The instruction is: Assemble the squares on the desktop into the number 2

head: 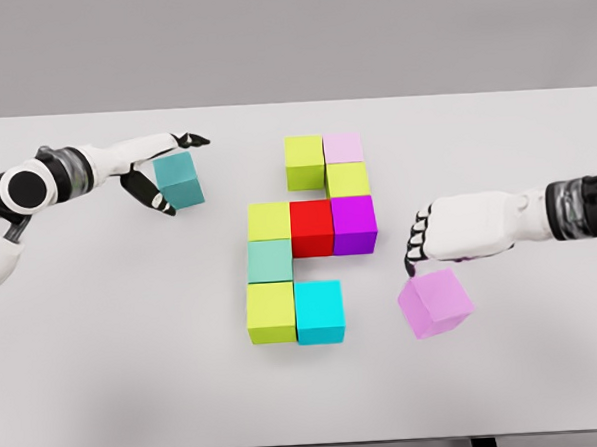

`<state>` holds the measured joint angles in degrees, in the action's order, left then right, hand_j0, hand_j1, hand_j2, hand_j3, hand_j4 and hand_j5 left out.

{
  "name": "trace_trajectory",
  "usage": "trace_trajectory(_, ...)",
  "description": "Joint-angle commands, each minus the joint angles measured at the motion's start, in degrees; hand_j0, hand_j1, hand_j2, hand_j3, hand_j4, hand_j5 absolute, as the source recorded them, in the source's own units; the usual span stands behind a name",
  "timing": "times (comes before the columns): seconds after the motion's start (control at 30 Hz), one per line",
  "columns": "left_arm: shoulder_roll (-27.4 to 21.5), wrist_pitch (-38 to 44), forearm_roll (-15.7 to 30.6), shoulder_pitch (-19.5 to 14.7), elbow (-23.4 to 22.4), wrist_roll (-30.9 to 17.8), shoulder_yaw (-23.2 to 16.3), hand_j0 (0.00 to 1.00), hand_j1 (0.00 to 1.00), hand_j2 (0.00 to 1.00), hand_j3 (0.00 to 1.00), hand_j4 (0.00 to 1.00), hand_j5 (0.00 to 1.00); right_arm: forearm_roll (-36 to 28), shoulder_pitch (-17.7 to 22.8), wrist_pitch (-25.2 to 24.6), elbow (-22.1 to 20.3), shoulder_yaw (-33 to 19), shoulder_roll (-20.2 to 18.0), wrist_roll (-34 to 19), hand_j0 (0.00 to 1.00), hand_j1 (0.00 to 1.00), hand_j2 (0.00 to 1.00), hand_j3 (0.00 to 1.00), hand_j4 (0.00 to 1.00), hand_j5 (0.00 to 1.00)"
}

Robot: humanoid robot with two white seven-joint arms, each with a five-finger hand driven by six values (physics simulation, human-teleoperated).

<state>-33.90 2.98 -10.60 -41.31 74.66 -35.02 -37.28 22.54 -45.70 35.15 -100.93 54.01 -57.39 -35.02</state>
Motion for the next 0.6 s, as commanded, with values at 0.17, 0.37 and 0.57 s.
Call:
trace_trajectory(0.17,0.24,-0.08,0.23,-1.05,-2.06,0.02,0.11,1.00,1.00,1.00,1.00,1.00,1.00,-3.65,-2.81,-0.15,-0.06,0.48,0.09,0.02,0.65,0.65,0.65,0.65,0.65,0.65)
trace_trajectory(0.37,1.03,-0.08,0.23,-1.14,-2.51,0.02,-0.16,1.00,1.00,1.00,1.00,1.00,1.00,-4.35,-2.81,-0.15,-0.06,0.40,-3.60,0.02,1.00,1.00,1.00,1.00,1.00,1.00)
trace_trajectory(0.57,2.00,-1.13,0.23,-1.32,-5.14,0.02,-0.42,1.00,1.00,1.00,1.00,1.00,1.00,-4.35,-2.81,-0.15,-0.06,0.40,-11.86,0.02,1.00,1.00,1.00,1.00,1.00,1.00)
